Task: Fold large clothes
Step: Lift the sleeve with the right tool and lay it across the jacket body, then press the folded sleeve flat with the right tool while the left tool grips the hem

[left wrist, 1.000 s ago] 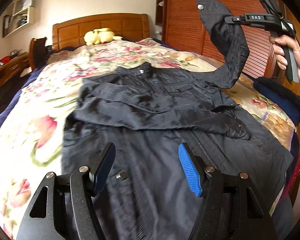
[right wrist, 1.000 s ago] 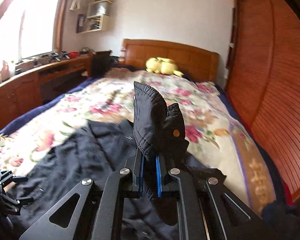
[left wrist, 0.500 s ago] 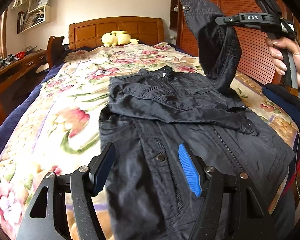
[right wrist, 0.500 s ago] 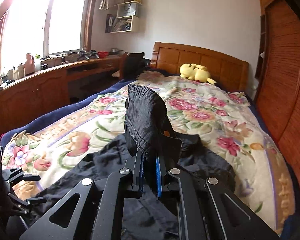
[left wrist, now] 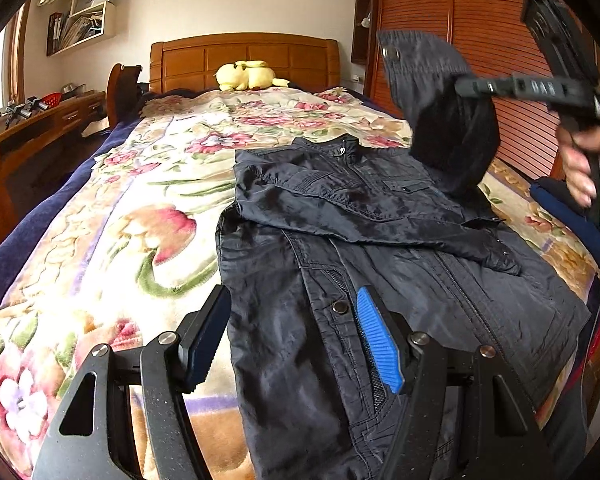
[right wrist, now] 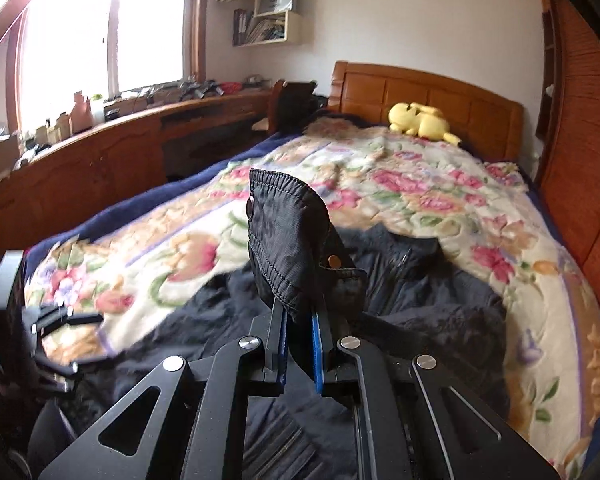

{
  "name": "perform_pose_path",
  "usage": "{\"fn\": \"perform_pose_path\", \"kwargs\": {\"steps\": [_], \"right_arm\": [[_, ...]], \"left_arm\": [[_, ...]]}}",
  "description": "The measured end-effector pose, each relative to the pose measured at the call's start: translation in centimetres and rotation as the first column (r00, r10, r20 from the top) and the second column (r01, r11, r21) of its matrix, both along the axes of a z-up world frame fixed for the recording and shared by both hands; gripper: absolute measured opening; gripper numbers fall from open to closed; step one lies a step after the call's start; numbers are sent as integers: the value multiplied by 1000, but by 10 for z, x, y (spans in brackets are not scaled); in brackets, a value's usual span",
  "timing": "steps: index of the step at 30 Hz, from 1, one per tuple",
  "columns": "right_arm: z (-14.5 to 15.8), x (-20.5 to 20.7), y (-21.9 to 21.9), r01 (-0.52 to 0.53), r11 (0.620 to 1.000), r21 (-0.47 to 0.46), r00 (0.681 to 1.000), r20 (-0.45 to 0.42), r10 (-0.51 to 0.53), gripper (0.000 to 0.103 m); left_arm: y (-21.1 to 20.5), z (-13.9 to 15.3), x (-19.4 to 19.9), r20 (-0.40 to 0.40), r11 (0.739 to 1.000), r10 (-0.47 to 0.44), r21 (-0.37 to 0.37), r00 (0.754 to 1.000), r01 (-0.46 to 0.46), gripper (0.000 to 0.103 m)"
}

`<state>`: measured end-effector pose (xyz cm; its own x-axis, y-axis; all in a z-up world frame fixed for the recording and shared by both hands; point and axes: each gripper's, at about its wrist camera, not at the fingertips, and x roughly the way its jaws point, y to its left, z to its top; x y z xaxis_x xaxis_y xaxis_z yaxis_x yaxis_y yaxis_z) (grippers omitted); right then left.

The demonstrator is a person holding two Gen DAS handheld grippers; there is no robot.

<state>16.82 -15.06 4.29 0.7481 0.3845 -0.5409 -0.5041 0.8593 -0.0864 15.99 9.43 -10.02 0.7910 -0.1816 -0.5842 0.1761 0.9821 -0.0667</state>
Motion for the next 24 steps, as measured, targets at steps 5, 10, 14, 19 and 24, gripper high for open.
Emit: {"fn": "perform_pose_path", "kwargs": {"steps": [5,10,14,19,24], "right_arm": [[-16,-6,-1,-23,1000,2,998,-61,23,10],[-26,-6,-2,-32,999,2,994,-107,33,10],[-30,-3,-4,-29,999,-14,989,-144,26,15],[-25,-2,-6,-54,999,10,983,-173,54,49],[-27,-6,-18,-51,998,-21,987,-151,47,50]], "left_arm": [[-4,-2,1,-7,1000,-2,4,1000,2,67],[-5,-2,1,-9,1000,-3,6,1000,3,67],[-6,-2,1,-9,1000,-2,5,1000,2,67],[-10,0,2,-7,1000,-5,3,1000,5,67],[-16,-1,7,-11,1000,-16,-5,1000,16,67]]}}
